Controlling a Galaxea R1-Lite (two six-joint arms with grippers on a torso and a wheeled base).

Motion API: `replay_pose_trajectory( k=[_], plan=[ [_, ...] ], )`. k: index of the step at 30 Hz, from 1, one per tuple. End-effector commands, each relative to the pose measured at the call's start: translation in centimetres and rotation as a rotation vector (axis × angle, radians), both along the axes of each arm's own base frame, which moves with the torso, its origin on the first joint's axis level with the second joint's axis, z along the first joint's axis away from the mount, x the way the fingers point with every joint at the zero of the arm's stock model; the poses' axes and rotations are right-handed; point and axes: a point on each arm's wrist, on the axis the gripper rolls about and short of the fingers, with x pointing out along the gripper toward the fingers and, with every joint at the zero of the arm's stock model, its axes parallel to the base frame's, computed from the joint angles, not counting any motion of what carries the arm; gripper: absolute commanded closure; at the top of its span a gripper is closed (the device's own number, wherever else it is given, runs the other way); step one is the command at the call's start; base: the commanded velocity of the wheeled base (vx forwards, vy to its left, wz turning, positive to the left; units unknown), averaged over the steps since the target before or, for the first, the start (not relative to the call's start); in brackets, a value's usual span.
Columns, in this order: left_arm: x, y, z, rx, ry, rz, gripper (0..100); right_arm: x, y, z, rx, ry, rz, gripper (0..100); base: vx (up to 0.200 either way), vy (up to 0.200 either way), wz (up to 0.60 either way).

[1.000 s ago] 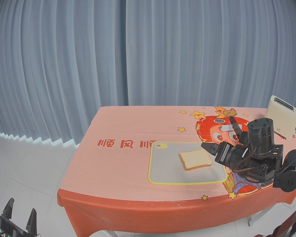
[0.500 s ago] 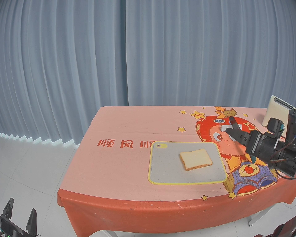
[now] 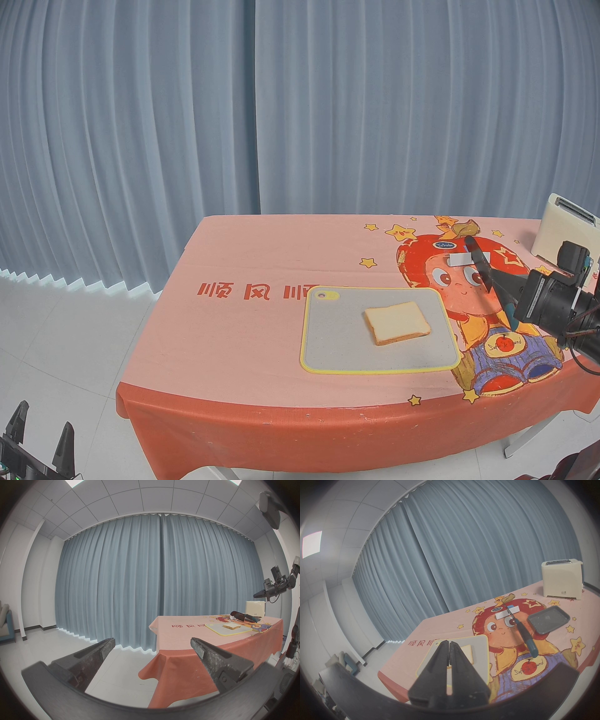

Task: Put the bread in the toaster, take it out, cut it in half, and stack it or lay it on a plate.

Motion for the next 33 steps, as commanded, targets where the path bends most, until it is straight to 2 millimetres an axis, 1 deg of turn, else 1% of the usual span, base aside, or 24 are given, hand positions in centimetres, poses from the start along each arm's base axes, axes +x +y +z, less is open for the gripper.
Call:
replay_pose_trajectory(
  k=[1,3,6,9,10,13,16,19,21,22,26,30,33],
  plan=[
    [0.1,0.0,-0.5,-0.001,0.012,0.0,0,0.0,-0.5,-0.2,-0.025,-0.004,-0.024,100,0.0,0.0,0.0],
    [0.1,0.0,-0.5,-0.001,0.01,0.0,0,0.5,-1.6,-0.4,-0.055,-0.004,-0.079,100,0.0,0.0,0.0],
    [0.1,0.0,-0.5,-0.001,0.012,0.0,0,0.9,-2.6,-0.9,-0.108,0.007,-0.124,100,0.0,0.0,0.0],
    [0.1,0.0,-0.5,-0.001,0.012,0.002,0,0.9,-3.1,-1.5,-0.152,0.021,-0.143,100,0.0,0.0,0.0],
    [0.1,0.0,-0.5,-0.001,0.012,0.0,0,1.0,-3.3,-1.7,-0.171,0.025,-0.146,0,0.0,0.0,0.0],
    [0.1,0.0,-0.5,-0.001,0.012,0.0,0,0.7,-3.8,-2.0,-0.205,0.027,-0.157,0,0.0,0.0,0.0],
    [0.1,0.0,-0.5,-0.001,0.012,0.0,0,0.4,-4.5,-2.8,-0.262,0.046,-0.176,0,0.0,0.0,0.0],
    [0.1,0.0,-0.5,-0.001,0.01,0.0,0,0.7,-5.4,-2.7,-0.302,0.047,-0.214,0,0.0,0.0,0.0],
    [0.1,0.0,-0.5,-0.001,0.012,0.0,0,0.9,-5.5,-2.5,-0.307,0.044,-0.22,0,0.0,0.0,0.0],
    [0.1,0.0,-0.5,-0.001,0.012,0.0,0,1.6,-5.3,-2.1,-0.319,0.04,-0.214,0,0.0,0.0,0.0],
    [0.1,0.0,-0.5,-0.001,0.012,0.0,0,3.3,-5.2,-2.1,-0.371,0.11,-0.207,0,0.0,0.0,0.0],
    [0.1,0.0,-0.5,-0.001,0.012,0.002,0,4.3,-6.0,-1.8,-0.417,0.181,-0.226,0,0.0,0.0,0.0],
    [0.1,0.0,-0.5,-0.001,0.01,0.002,0,5.7,-5.9,-2.8,-0.435,0.226,-0.224,0,0.0,0.0,0.0]
  ],
)
